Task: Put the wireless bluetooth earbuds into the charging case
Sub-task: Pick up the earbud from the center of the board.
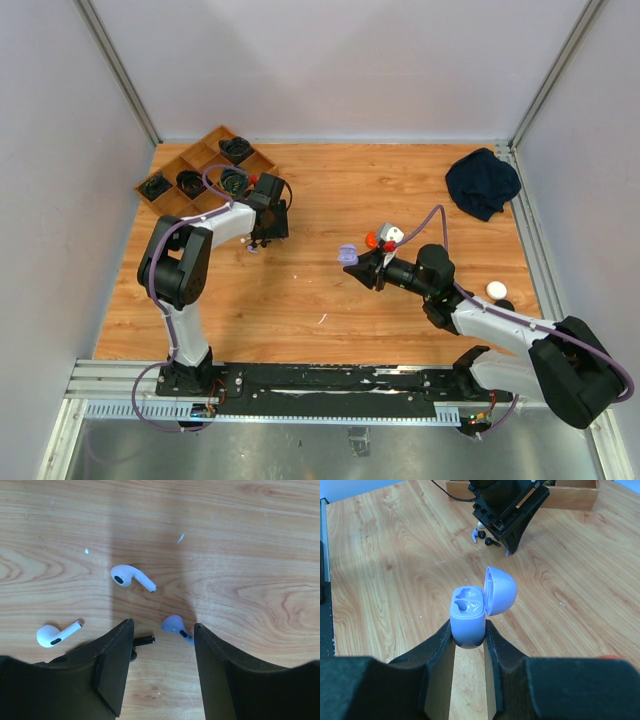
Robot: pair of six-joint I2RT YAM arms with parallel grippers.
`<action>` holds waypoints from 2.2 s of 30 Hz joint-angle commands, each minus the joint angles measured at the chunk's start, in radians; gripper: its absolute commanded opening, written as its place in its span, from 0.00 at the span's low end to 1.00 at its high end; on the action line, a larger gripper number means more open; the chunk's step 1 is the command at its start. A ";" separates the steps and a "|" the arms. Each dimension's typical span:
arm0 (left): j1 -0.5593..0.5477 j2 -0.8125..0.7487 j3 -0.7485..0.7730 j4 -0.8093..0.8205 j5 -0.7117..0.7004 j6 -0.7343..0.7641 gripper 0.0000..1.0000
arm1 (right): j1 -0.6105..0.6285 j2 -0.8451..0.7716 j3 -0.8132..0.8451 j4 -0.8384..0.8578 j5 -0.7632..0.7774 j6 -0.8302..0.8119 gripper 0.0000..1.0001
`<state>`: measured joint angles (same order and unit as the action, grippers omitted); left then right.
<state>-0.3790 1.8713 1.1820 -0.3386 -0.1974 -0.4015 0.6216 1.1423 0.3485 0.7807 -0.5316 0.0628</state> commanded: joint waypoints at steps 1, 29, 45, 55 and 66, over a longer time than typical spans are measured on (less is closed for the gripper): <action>-0.009 0.008 -0.001 -0.051 -0.065 0.007 0.58 | -0.023 -0.023 -0.005 0.020 -0.002 -0.011 0.14; -0.008 0.033 0.054 -0.038 0.030 -0.001 0.43 | -0.022 -0.028 -0.003 0.013 -0.006 -0.009 0.14; -0.009 0.059 0.047 -0.044 0.054 -0.002 0.31 | -0.022 -0.036 -0.002 0.006 -0.002 -0.011 0.14; -0.015 0.020 0.016 -0.056 0.052 0.000 0.23 | -0.023 -0.039 0.001 0.003 -0.008 -0.006 0.14; -0.040 -0.172 -0.041 -0.021 0.065 -0.015 0.23 | -0.020 -0.038 -0.002 0.057 -0.032 0.037 0.14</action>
<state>-0.3985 1.8175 1.1622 -0.3775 -0.1390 -0.4049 0.6220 1.1221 0.3489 0.7811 -0.5350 0.0780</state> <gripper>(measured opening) 0.244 0.265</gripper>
